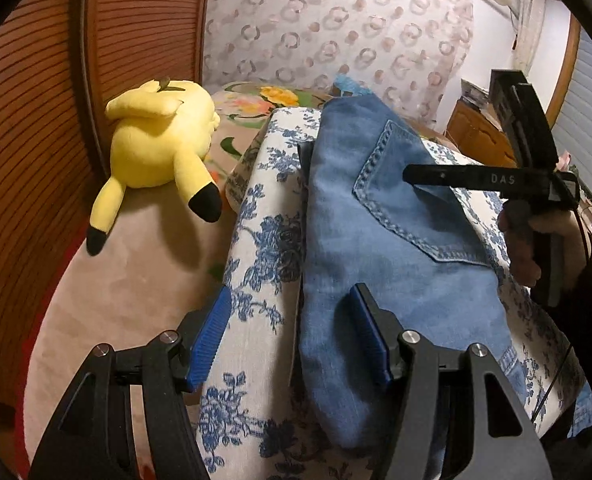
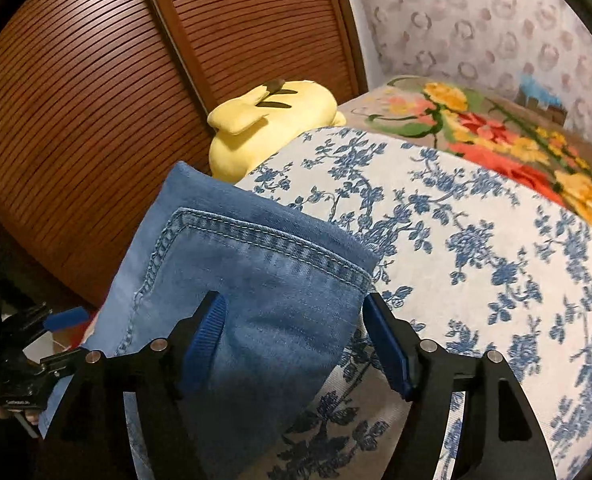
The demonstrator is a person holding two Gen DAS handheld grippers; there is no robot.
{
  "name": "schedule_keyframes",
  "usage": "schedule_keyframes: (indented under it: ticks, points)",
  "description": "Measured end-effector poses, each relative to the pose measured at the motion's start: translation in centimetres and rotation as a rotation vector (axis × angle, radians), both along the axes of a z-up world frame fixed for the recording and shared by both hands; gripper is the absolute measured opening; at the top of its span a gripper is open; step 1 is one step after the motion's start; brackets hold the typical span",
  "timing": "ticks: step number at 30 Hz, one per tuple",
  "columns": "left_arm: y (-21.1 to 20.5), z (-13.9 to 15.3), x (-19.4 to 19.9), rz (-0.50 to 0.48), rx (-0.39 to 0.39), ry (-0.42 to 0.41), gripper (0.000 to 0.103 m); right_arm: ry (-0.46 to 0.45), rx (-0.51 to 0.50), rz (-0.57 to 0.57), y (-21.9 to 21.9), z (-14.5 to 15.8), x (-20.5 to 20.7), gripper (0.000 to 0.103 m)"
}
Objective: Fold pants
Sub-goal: 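Fold the jeans bundle over onto itself with the right tool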
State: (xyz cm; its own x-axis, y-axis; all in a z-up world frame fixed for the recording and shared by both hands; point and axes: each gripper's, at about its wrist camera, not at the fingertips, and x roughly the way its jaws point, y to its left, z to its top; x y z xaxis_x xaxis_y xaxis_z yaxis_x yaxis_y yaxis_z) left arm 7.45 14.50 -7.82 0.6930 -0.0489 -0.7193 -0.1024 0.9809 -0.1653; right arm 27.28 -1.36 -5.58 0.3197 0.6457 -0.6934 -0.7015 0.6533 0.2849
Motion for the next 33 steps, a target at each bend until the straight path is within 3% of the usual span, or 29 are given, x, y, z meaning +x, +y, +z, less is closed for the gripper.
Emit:
schedule_keyframes:
  ticks: [12, 18, 21, 27, 33]
  points:
    - [0.4, -0.5, 2.0, -0.012, -0.031, 0.009, 0.062, 0.059, 0.033, 0.056, 0.0, -2.0, 1.9, 0.074]
    - [0.6, -0.7, 2.1, -0.007, -0.035, 0.010, 0.063, 0.080, 0.059, 0.081, -0.2, -2.1, 2.4, 0.067]
    - [0.6, -0.7, 2.1, -0.006, -0.029, 0.011, 0.062, 0.077, 0.067, 0.091, -0.1, -2.0, 2.6, 0.059]
    - [0.7, -0.6, 2.4, -0.005, -0.022, 0.010, 0.063, 0.028, 0.095, 0.126, -0.2, -1.2, 2.4, 0.029]
    - [0.9, 0.3, 3.7, -0.015, -0.008, -0.011, 0.062, -0.063, 0.113, 0.162, 1.2, 0.9, 2.2, 0.025]
